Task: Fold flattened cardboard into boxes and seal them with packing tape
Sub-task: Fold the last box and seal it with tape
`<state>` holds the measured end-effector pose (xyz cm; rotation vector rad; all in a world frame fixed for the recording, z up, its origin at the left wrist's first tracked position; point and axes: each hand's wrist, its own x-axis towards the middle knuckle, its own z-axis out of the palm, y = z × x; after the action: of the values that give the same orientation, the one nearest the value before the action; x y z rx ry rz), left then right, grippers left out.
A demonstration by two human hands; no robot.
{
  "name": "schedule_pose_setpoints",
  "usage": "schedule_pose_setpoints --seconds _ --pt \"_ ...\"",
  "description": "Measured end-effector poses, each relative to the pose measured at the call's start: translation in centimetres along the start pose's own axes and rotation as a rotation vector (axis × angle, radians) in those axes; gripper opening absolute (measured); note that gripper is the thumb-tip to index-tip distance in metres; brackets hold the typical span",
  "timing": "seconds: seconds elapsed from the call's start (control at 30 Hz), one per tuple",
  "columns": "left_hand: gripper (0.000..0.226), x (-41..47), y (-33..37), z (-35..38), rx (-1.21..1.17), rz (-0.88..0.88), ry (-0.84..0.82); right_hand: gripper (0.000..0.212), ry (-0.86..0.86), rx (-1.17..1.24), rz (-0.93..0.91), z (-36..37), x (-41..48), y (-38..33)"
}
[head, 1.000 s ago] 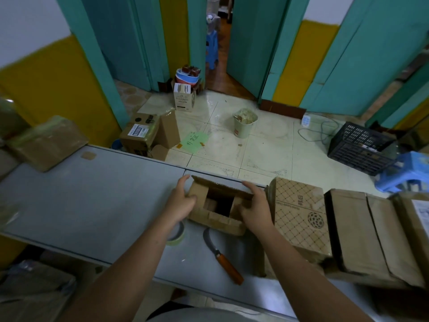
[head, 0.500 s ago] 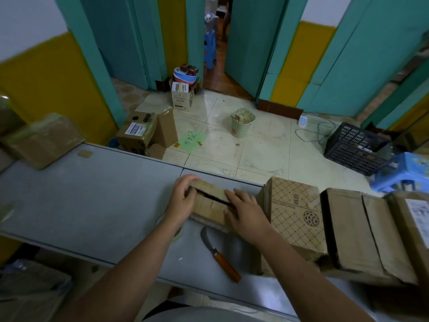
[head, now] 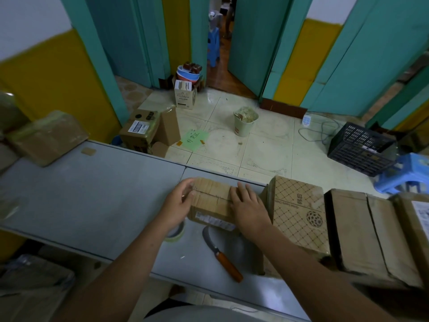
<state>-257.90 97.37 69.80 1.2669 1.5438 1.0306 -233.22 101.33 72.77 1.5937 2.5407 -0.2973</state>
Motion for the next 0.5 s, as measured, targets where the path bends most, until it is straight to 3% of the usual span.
schedule_pose_setpoints --seconds 0.17,0.5 --pt "0.042 0.3 -0.8 -1.2 0.038 -0.086 0.225 0.074 0.004 -0.017 -0.032 0.2 -0.2 0.0" --pt "0.032 0.4 -1.1 -3.1 -0.041 -0.117 0.319 0.071 -0.022 0.014 -0.020 0.0 -0.1 0.3"
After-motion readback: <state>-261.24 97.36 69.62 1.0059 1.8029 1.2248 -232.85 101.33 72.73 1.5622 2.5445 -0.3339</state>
